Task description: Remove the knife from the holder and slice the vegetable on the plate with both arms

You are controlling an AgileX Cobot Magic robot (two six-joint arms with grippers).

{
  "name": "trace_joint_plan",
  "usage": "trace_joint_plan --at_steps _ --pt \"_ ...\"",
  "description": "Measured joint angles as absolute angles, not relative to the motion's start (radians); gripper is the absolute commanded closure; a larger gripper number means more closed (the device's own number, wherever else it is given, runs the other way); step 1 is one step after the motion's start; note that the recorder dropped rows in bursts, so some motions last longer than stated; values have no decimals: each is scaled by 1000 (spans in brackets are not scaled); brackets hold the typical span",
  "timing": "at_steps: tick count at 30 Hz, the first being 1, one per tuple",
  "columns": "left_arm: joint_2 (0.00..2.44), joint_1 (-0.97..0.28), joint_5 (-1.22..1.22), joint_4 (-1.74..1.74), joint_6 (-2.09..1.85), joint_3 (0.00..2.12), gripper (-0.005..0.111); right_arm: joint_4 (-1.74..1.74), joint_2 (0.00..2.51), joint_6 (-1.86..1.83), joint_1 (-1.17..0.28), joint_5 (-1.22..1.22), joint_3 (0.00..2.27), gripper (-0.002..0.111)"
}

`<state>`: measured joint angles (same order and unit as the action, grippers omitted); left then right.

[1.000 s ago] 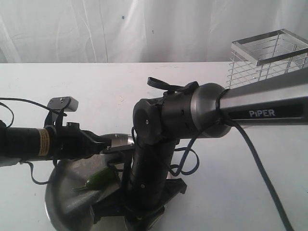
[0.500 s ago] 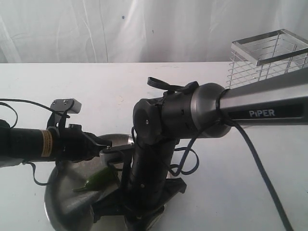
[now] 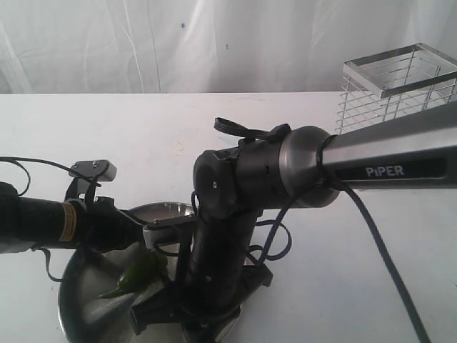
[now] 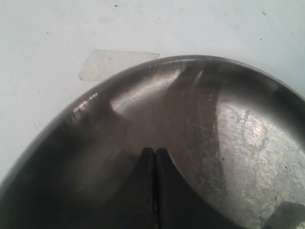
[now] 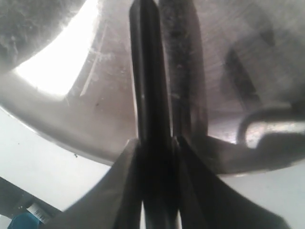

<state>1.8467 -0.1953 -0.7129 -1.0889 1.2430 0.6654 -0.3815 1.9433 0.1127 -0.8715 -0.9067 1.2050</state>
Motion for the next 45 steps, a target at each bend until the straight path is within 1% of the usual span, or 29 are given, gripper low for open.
trace_joint_plan --at_steps 12,18,22,24,30,34,37,45 --pt "1849 -194 -728 -1107 1247 665 107 -354 1943 113 -873 -936 1205 108" --pt "1864 -189 -848 -1134 1240 657 107 -305 1943 111 -873 -1020 1205 108" --pt "1855 -189 -962 -1154 1236 655 107 -283 1943 121 -873 -1029 1205 108" --pt "1843 -189 -982 -1158 1231 655 107 -278 1943 123 -873 -1029 1205 108" --pt "1837 -187 -980 -1182 1229 655 107 -273 1943 123 -873 -1010 1203 108" --pt "1835 -189 -930 -1195 1229 655 107 -271 1946 125 -873 -974 1201 108" --pt "1833 -205 -872 -1193 1229 655 107 -271 1946 130 -873 -961 1201 108" --pt "1833 -233 -848 -1152 1168 655 107 -270 1946 130 -873 -961 1201 108"
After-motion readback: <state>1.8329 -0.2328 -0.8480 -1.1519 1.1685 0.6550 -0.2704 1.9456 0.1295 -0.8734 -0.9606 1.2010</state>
